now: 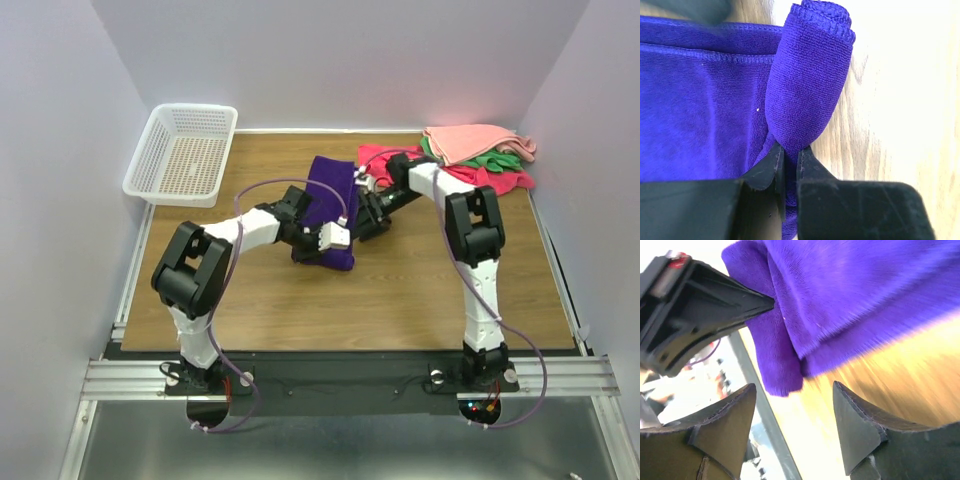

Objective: Roll the towels
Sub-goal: Roll the towel

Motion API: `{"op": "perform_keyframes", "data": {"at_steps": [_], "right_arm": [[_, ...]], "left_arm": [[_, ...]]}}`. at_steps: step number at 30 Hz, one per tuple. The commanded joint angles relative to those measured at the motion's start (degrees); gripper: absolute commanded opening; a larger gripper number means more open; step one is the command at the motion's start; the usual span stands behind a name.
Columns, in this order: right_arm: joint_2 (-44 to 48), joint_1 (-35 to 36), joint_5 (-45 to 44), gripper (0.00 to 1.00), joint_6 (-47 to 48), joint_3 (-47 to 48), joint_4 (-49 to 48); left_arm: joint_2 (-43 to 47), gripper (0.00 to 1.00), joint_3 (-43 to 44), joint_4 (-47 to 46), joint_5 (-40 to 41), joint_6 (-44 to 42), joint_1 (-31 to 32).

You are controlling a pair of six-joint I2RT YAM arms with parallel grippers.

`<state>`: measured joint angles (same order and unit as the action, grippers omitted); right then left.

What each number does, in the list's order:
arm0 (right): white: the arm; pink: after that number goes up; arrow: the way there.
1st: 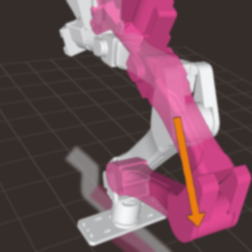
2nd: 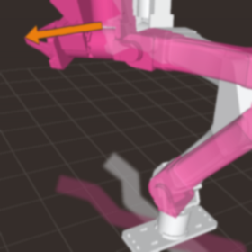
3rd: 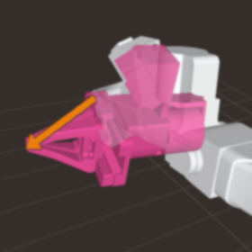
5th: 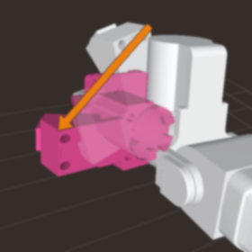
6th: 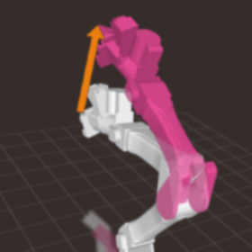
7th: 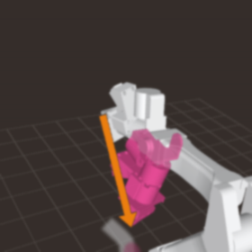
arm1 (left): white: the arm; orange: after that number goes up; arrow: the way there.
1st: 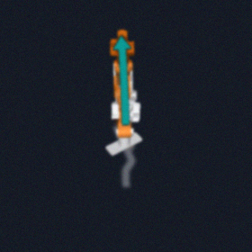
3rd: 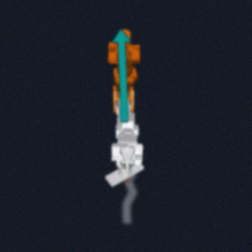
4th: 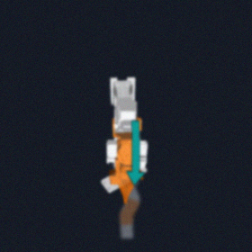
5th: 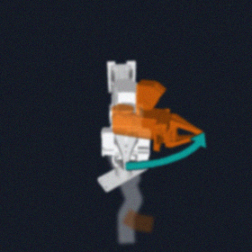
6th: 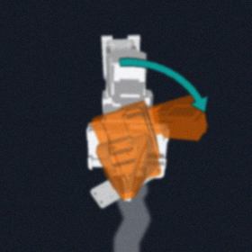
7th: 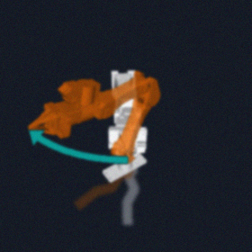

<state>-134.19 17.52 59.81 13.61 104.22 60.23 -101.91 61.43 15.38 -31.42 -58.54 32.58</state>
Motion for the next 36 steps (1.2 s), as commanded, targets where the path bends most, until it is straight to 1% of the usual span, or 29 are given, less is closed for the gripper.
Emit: {"op": "perform_keyframes", "data": {"at_steps": [1, 3, 4, 5, 6, 7, 8, 9, 10, 11, 12, 13, 14, 16, 17, 18, 19, 20, 21, 26, 27, 30, 34, 36], "right_arm": [[8.8, -2.7, -5.8, 0.68, -3.6, -0.6, -7.0], [12.1, -3.1, -8.2, 0.68, -3.8, -3.0, -9.6], [16.1, -3.3, -9.4, 0.68, -3.8, -4.7, -12.4], [17.8, -3.3, -11.7, 0.69, -3.3, -7.3, -13.5], [19.7, -3.3, -12.5, 0.7, -3.1, -8.8, -14.7], [22.7, -3.3, -13.1, 0.7, -2.5, -9.9, -16.3], [24.5, -3.4, -14.4, 0.7, -1.7, -12.7, -17.2], [26.1, -3.3, -15.2, 0.72, -0.5, -14.0, -18.4], [29.0, -3.2, -15.9, 0.74, 0.2, -15.4, -20.4], [30.2, -3.1, -16.7, 0.74, 1.4, -16.6, -20.8], [31.1, -2.1, -18.7, 0.75, 4.6, -17.9, -20.9], [32.9, -1.1, -22.9, 0.75, 6.5, -18.5, -21.0], [33.8, 1.9, -25.4, 0.75, 10.5, -20.0, -21.1], [36.0, 5.4, -30.9, 0.75, 14.1, -22.8, -23.6], [39.0, 7.3, -35.6, 0.75, 17.0, -24.5, -25.3], [40.4, 11.0, -37.5, 0.75, 18.2, -28.7, -27.3], [41.6, 12.8, -38.8, 0.75, 19.2, -30.3, -31.0], [42.7, 14.6, -41.8, 0.75, 20.4, -31.9, -32.7], [43.6, 18.1, -43.4, 0.75, 21.0, -33.0, -34.6], [43.4, 26.9, -52.1, 0.75, 25.1, -36.4, -40.6], [42.2, 29.4, -53.4, 0.75, 26.3, -36.6, -42.4], [39.9, 32.9, -57.7, 0.76, 28.3, -37.8, -45.5], [33.6, 33.5, -59.5, 0.77, 28.7, -36.3, -48.5], [32.4, 33.4, -61.7, 0.77, 29.4, -36.4, -49.9]], "left_arm": [[-9.7, 0.0, 5.6, 15.5, -4.7, -0.7, -4.0], [-13.8, 0.0, 8.9, 19.1, -7.0, -2.2, -6.4], [-15.4, 0.0, 12.7, 23.3, -8.6, -4.2, -7.0], [-17.0, 0.0, 14.6, 25.3, -9.2, -5.1, -7.6], [-20.1, 0.0, 16.5, 29.1, -9.7, -6.1, -8.6], [-21.7, 0.0, 18.4, 31.0, -10.5, -7.4, -9.0], [-23.1, 0.0, 22.0, 32.9, -10.9, -8.2, -9.5], [-25.9, 0.0, 23.7, 36.4, -11.2, -8.9, -9.9], [-27.3, 0.0, 26.7, 37.9, -11.6, -10.0, -10.7], [-28.3, 0.0, 27.9, 39.0, -11.8, -10.4, -11.0], [-30.2, 0.0, 29.7, 40.6, -11.7, -10.5, -11.5], [-30.8, 0.0, 30.4, 41.0, -11.6, -10.4, -11.7], [-31.7, 0.0, 31.0, 41.5, -11.5, -10.0, -11.9], [-32.4, 0.0, 32.9, 42.2, -11.6, -9.8, -12.0], [-32.8, 0.0, 33.4, 42.3, -11.5, -8.9, -12.1], [-33.2, 0.0, 33.9, 42.9, -11.6, -8.9, -12.1], [-33.7, 0.01, 34.6, 43.4, -11.7, -8.6, -12.1], [-34.1, 0.02, 36.2, 44.2, -11.9, -8.6, -12.0], [-35.5, 0.02, 37.0, 45.8, -11.8, -8.5, -12.0], [-37.7, 0.04, 39.1, 47.4, -10.9, -7.5, -12.1], [-38.0, 0.05, 39.0, 47.4, -10.9, -7.3, -12.1], [-38.7, 0.08, 39.7, 48.0, -11.1, -6.4, -12.1], [-38.9, 0.11, 40.3, 48.4, -11.6, -6.0, -12.1], [-38.9, 0.13, 40.4, 48.5, -11.4, -6.0, -12.1]]}}
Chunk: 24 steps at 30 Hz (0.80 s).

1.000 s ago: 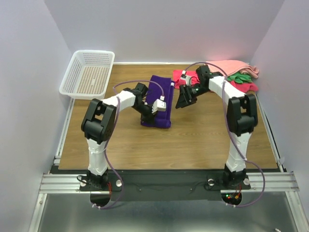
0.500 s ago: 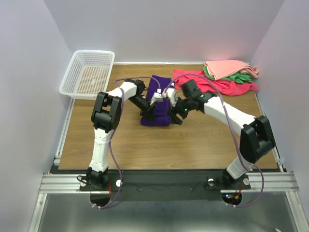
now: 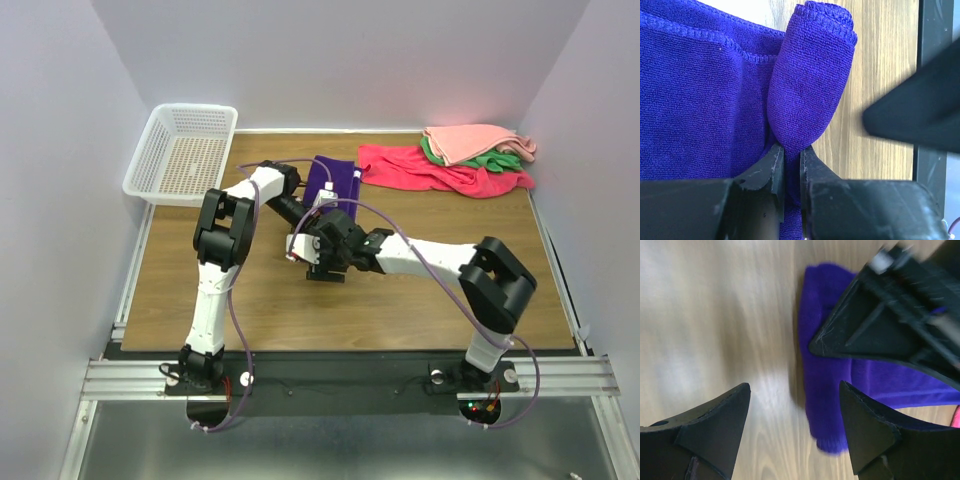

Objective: Roll the towels
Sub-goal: Roll the towel

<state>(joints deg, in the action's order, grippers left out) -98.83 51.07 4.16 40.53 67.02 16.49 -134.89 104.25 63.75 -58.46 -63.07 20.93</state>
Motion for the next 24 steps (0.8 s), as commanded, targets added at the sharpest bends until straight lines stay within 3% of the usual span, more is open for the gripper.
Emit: {"op": "perform_keyframes", "data": {"at_steps": [1, 5, 8, 11, 12, 14, 15, 24], "right_arm": [[-3.3, -0.1, -6.4, 0.77, 2.5, 0.6, -7.0], [-5.2, -0.2, -7.4, 0.77, 3.3, -1.0, -9.5], [-5.9, -0.3, -7.9, 0.7, 3.8, -2.9, -10.7], [-5.9, -0.3, -7.0, 0.43, 2.4, -4.1, -10.7], [-6.0, -0.3, -6.5, 0.29, 0.9, -4.3, -10.7], [-5.8, -0.6, -5.4, 0.15, 0.1, -4.9, -10.6], [-5.7, -0.9, -4.5, 0.01, -1.1, -5.5, -10.6], [-4.0, -9.4, 12.5, 0.0, -5.4, -3.3, -2.8]], "left_arm": [[-5.9, 0.13, -2.3, 0.2, 15.7, -1.4, -0.4], [-5.4, 0.13, -2.3, 0.2, 16.4, -1.4, -0.5], [-5.2, 0.14, -2.6, 0.2, 16.4, -1.5, -0.6], [-4.8, 0.18, -2.8, 0.2, 15.8, -1.3, -0.9], [-4.2, 0.2, -2.8, 0.2, 15.4, -1.4, -1.1], [-3.2, 0.22, -3.0, 0.1, 14.8, -1.4, -1.2], [-2.2, 0.27, -3.2, 0.0, 14.8, -1.2, -1.2], [9.8, 0.42, -0.5, 0.2, 14.8, 2.8, -4.8]]}}
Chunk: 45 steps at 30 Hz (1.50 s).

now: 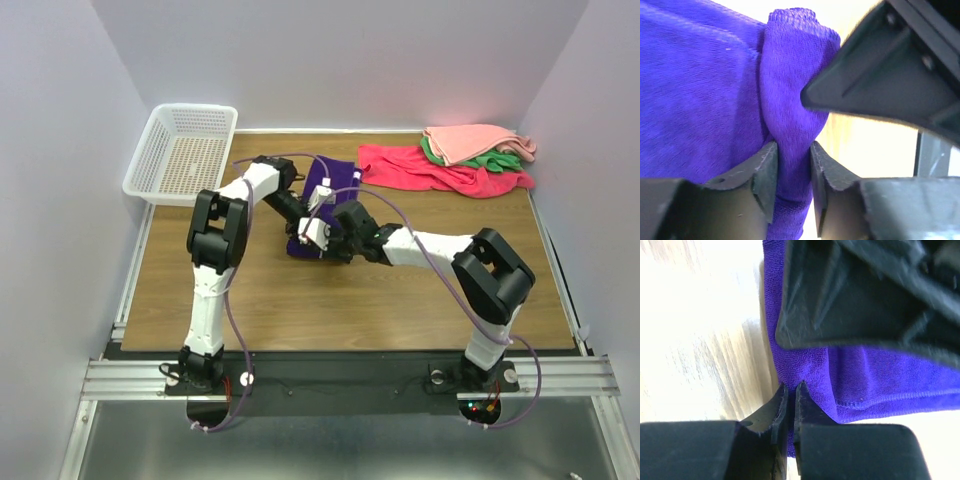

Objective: Roll the towels
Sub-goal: Roll the towel

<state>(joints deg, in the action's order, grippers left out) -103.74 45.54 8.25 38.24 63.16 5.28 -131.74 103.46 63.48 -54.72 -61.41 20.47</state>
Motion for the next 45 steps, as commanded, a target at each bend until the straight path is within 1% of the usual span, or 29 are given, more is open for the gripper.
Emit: {"op": "perform_keyframes", "data": {"at_steps": [1, 6, 11, 12, 14, 15, 16, 18, 19, 20, 21, 22, 23, 24, 25, 26, 28, 30, 31, 32, 33, 34, 36, 37, 38, 39, 41, 43, 45], "right_arm": [[0.6, -4.4, 9.6, 0.01, -3.0, 1.5, 9.8], [-1.3, -5.9, 13.5, 0.01, -2.6, 4.2, 13.3], [-2.2, -6.1, 14.9, 0.01, -1.9, 6.4, 17.1], [-2.4, -6.3, 15.2, 0.01, -2.1, 7.1, 17.6], [-3.4, -6.6, 16.0, 0.01, -2.6, 8.3, 19.5], [-4.4, -6.8, 17.7, 0.01, -3.7, 9.7, 20.3], [-5.3, -7.6, 18.7, 0.01, -4.2, 10.7, 21.7], [-7.7, -8.5, 21.4, 0.0, -5.7, 12.5, 23.4], [-8.3, -9.5, 22.4, 0.01, -6.2, 14.4, 24.9], [-8.9, -10.1, 23.4, 0.0, -6.6, 15.4, 25.7], [-10.2, -10.6, 25.5, 0.01, -7.6, 16.5, 26.3], [-10.9, -11.7, 26.6, 0.01, -8.1, 18.9, 28.1], [-11.9, -12.3, 27.9, 0.01, -8.7, 20.5, 29.2], [-12.8, -13.0, 29.5, 0.0, -9.2, 22.0, 30.5], [-14.5, -14.3, 32.5, 0.01, -10.1, 23.5, 31.9], [-15.3, -14.9, 34.0, 0.01, -10.5, 26.5, 34.5], [-16.8, -15.8, 37.0, 0.0, -11.1, 29.0, 38.2], [-17.5, -15.8, 38.1, 0.01, -11.3, 31.2, 40.1], [-17.9, -15.9, 38.9, 0.01, -11.9, 31.7, 41.3], [-18.7, -16.1, 39.4, 0.01, -12.1, 32.1, 41.7], [-19.3, -16.3, 40.6, 0.01, -12.7, 33.3, 42.4], [-19.9, -16.6, 41.1, 0.01, -13.1, 34.0, 43.0], [-22.5, -16.9, 42.2, 0.01, -13.4, 35.9, 45.3], [-23.7, -17.1, 42.9, 0.01, -14.1, 37.8, 46.0], [-24.8, -17.3, 43.2, 0.01, -14.3, 39.1, 47.6], [-27.6, -17.7, 44.6, 0.01, -14.3, 42.0, 48.8], [-30.8, -18.2, 46.1, 0.01, -14.5, 44.3, 52.1], [-31.9, -18.8, 47.6, 0.01, -14.6, 46.1, 53.4], [-32.5, -18.8, 47.6, 0.01, -14.9, 46.8, 53.6]], "left_arm": [[7.9, 0.43, 0.5, 0.5, 11.5, 1.3, -4.6], [14.1, 0.44, -0.8, 0.5, 11.3, 1.6, -6.5], [14.6, 0.45, 0.3, 0.3, 9.5, 2.2, -11.4], [14.6, 0.48, 0.9, -0.2, 9.2, 2.7, -12.3], [15.5, 0.49, 0.9, -2.2, 7.4, 4.2, -15.1], [17.5, 0.5, 0.4, -5.9, 7.0, 6.7, -16.0], [19.0, 0.51, -1.5, -8.3, 6.8, 8.4, -17.3], [25.3, 0.55, -5.1, -14.3, 7.3, 13.4, -18.4], [27.7, 0.61, -9.6, -20.7, 8.8, 14.6, -18.7], [30.2, 0.61, -12.1, -23.6, 10.0, 15.6, -18.7], [35.1, 0.69, -14.4, -26.2, 10.8, 16.1, -18.8], [37.3, 0.71, -16.7, -30.0, 11.8, 15.8, -18.8], [39.5, 0.77, -20.8, -31.6, 12.3, 15.7, -18.7], [43.2, 0.83, -22.8, -32.8, 12.8, 15.5, -18.5], [44.8, 0.86, -24.6, -34.3, 13.3, 14.6, -18.1], [46.4, 0.87, -28.1, -34.9, 14.6, 14.0, -17.7], [50.6, 0.91, -31.8, -37.1, 16.2, 12.7, -15.9], [53.3, 0.92, -37.4, -38.6, 18.8, 10.5, -13.9], [56.0, 0.92, -39.4, -40.6, 19.9, 9.7, -11.2], [57.5, 0.92, -43.6, -42.0, 22.3, 8.1, -9.7], [60.6, 0.92, -45.9, -43.7, 23.7, 7.4, -8.2], [62.1, 0.92, -48.3, -47.6, 25.2, 6.7, -6.1], [65.3, 0.92, -54.9, -51.7, 29.7, 5.2, -0.3], [66.0, 0.92, -56.6, -55.3, 31.1, 4.8, 1.6], [66.4, 0.92, -59.5, -57.1, 33.2, 4.5, 5.1], [66.6, 0.92, -60.7, -61.2, 34.8, 4.1, 6.8], [66.6, 0.92, -64.0, -65.1, 38.0, 3.3, 11.1], [66.1, 0.93, -66.0, -70.9, 40.3, 1.7, 13.5], [63.7, 0.92, -67.9, -73.7, 42.1, 0.2, 16.9]]}}
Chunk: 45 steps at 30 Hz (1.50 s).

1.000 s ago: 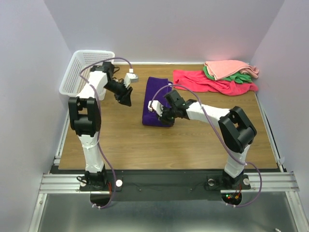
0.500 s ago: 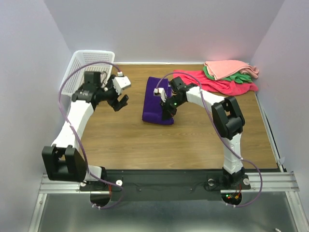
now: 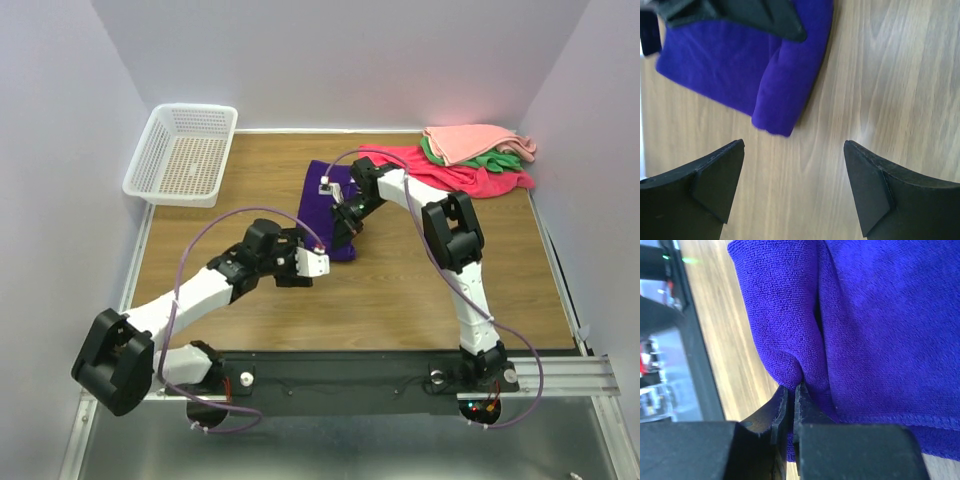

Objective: Roll the towels
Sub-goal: Roll the towel

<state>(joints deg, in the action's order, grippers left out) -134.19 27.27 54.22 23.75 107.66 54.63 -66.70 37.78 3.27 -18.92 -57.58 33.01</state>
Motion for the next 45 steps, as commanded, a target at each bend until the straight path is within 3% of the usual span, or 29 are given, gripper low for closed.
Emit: {"op": "perform_keyframes", "data": {"at_steps": [1, 5, 13, 17, 21, 24, 25, 26, 27, 28, 30, 31, 33, 34, 39, 45], "right_arm": [[-2.6, -0.7, 1.9, 0.01, -0.5, 2.6, 4.7], [-4.1, -1.3, 2.7, 0.01, -0.3, 4.5, 6.4], [-4.3, -2.0, 3.3, 0.02, 0.8, 4.5, 7.9], [-4.3, -2.1, 3.2, 0.03, 1.0, 4.6, 8.1], [-4.2, -2.2, 3.2, 0.06, 1.8, 4.3, 8.7], [-3.8, -2.4, 2.6, 0.14, 1.9, 4.1, 8.7], [-3.4, -2.6, 2.3, 0.25, 1.9, 4.2, 8.7], [-3.2, -2.7, 2.3, 0.3, 2.0, 4.5, 8.7], [-2.7, -3.0, 1.9, 0.35, 2.1, 4.8, 8.7], [-2.5, -3.9, 1.4, 0.47, 1.9, 5.3, 8.4], [-1.5, -4.9, 0.9, 0.55, 1.5, 6.8, 8.3], [-1.3, -5.6, 0.6, 0.65, 0.6, 8.3, 8.2], [-0.1, -8.0, -0.2, 0.67, -0.5, 10.1, 7.2], [0.3, -9.6, -0.4, 0.76, -1.1, 11.4, 7.0], [6.3, -13.4, -4.0, 0.8, -3.3, 9.0, 1.3], [25.4, -15.3, -11.2, 0.83, -5.8, -12.2, -15.9]], "left_arm": [[-2.1, 0.93, -2.7, -16.7, 7.6, -4.9, 5.2], [-7.1, 0.93, -3.3, -23.2, 10.1, -7.7, 8.5], [-17.1, 0.91, 0.7, -24.6, 10.9, -11.4, 8.8], [-21.1, 0.84, 2.8, -23.4, 10.6, -9.7, 8.8], [-26.1, 0.68, 7.2, -20.5, 11.1, -7.2, 8.2], [-27.8, 0.5, 9.4, -15.6, 9.7, -7.1, 7.9], [-28.0, 0.41, 10.9, -11.5, 7.9, -6.6, 7.9], [-28.3, 0.34, 11.7, -9.2, 7.1, -6.4, 7.9], [-28.5, 0.31, 12.5, -6.8, 6.3, -6.0, 7.8], [-28.7, 0.28, 13.2, -3.4, 4.6, -5.4, 7.6], [-28.9, 0.2, 14.8, 1.2, 2.7, -4.3, 7.2], [-29.1, 0.16, 15.2, 4.2, 1.7, -3.9, 6.9], [-29.5, 0.09, 16.5, 6.9, -1.0, -3.2, 5.7], [-30.5, 0.08, 17.2, 9.9, -1.9, -2.9, 5.2], [-37.4, 0.08, 30.4, 24.0, -10.6, -1.9, 0.7], [-52.4, 0.15, 52.2, 46.8, -22.2, -5.3, -5.5]]}}
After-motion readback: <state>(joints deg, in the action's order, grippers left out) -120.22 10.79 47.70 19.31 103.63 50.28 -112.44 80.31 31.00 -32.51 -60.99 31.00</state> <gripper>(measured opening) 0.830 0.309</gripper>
